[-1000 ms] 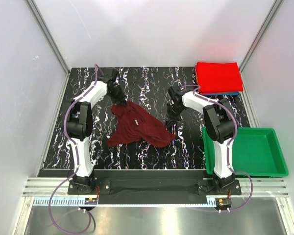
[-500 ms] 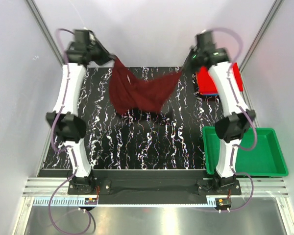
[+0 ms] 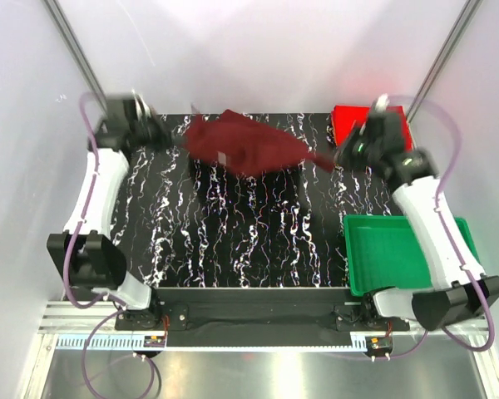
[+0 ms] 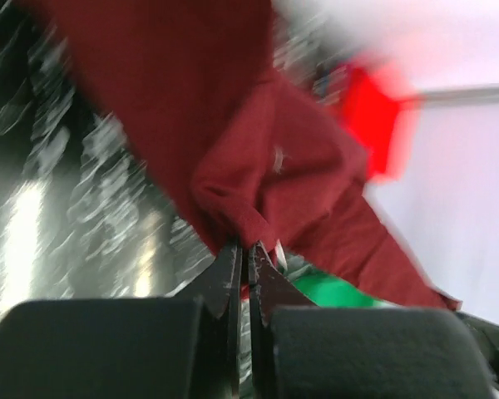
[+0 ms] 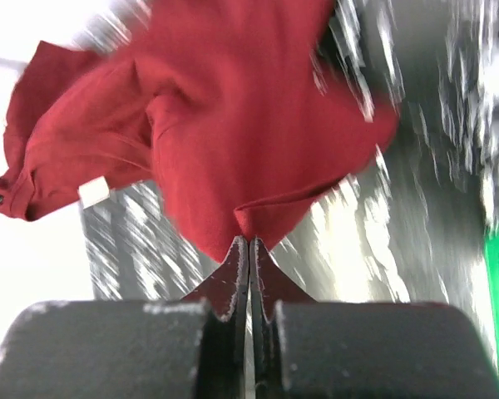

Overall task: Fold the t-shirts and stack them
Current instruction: Flatten the tshirt out

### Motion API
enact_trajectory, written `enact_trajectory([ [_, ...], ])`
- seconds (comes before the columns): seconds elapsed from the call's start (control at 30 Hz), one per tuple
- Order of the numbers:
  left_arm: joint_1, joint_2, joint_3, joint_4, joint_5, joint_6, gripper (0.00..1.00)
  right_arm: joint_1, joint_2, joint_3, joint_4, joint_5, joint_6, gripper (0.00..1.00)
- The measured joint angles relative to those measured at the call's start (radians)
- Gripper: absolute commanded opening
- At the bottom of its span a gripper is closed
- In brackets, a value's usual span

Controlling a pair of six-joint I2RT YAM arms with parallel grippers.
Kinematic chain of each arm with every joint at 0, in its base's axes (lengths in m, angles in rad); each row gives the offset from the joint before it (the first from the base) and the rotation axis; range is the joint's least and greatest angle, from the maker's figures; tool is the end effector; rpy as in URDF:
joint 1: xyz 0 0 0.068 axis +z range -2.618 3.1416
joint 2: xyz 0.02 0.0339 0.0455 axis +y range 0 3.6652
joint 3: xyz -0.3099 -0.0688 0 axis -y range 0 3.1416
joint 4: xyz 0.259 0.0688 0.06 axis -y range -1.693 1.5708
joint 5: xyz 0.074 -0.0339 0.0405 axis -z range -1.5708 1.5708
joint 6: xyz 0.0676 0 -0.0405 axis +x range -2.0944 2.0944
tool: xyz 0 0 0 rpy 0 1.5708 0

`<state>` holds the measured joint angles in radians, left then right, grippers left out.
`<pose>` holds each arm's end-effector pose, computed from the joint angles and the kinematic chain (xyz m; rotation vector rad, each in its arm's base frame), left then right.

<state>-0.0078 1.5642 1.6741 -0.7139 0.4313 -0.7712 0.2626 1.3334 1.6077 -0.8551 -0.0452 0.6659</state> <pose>0.3800 -0.0312 0.4345 -0.5960 2.1771 -0.9014 0.2875 0.0804 0.4650 0.4161 2.1700 0.5787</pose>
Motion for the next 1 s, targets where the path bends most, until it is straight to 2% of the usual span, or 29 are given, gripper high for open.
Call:
enact_trajectory([
  [0.07, 0.009, -0.043, -0.227, 0.013, -0.024, 0.033, 0.0, 0.008, -0.053, -0.242, 0.061, -0.035, 0.025, 0.0],
  [0.17, 0.037, -0.043, -0.514, 0.021, -0.063, 0.072, 0.0, 0.055, -0.057, -0.506, 0.109, -0.067, 0.051, 0.0],
  [0.27, 0.062, -0.01, -0.638, -0.014, -0.108, 0.103, 0.0, 0.15, -0.057, -0.637, 0.104, -0.08, 0.076, 0.0],
  [0.4, 0.079, 0.007, -0.664, -0.024, -0.179, 0.139, 0.0, 0.274, -0.074, -0.705, 0.136, -0.092, 0.118, 0.0],
  [0.53, 0.092, -0.001, -0.664, -0.018, -0.23, 0.158, 0.01, 0.328, -0.098, -0.727, 0.15, -0.098, 0.161, 0.0],
  [0.57, 0.096, -0.004, -0.664, -0.018, -0.244, 0.161, 0.1, 0.335, -0.098, -0.727, 0.153, -0.098, 0.169, 0.0],
  [0.63, 0.102, -0.012, -0.664, -0.019, -0.271, 0.163, 0.19, 0.356, -0.098, -0.729, 0.153, -0.098, 0.192, 0.0],
  [0.7, 0.105, -0.025, -0.664, -0.021, -0.297, 0.166, 0.37, 0.378, -0.1, -0.741, 0.158, -0.098, 0.216, 0.0],
  [0.8, 0.107, -0.047, -0.661, -0.03, -0.337, 0.173, 0.5, 0.401, -0.101, -0.78, 0.172, -0.106, 0.245, 0.0],
  [0.9, 0.107, -0.079, -0.647, -0.043, -0.37, 0.178, 0.55, 0.432, -0.054, -0.785, 0.204, -0.132, 0.267, 0.0],
  [1.0, 0.106, -0.115, -0.636, -0.044, -0.383, 0.178, 0.55, 0.499, 0.044, -0.723, 0.231, -0.159, 0.269, 0.01],
])
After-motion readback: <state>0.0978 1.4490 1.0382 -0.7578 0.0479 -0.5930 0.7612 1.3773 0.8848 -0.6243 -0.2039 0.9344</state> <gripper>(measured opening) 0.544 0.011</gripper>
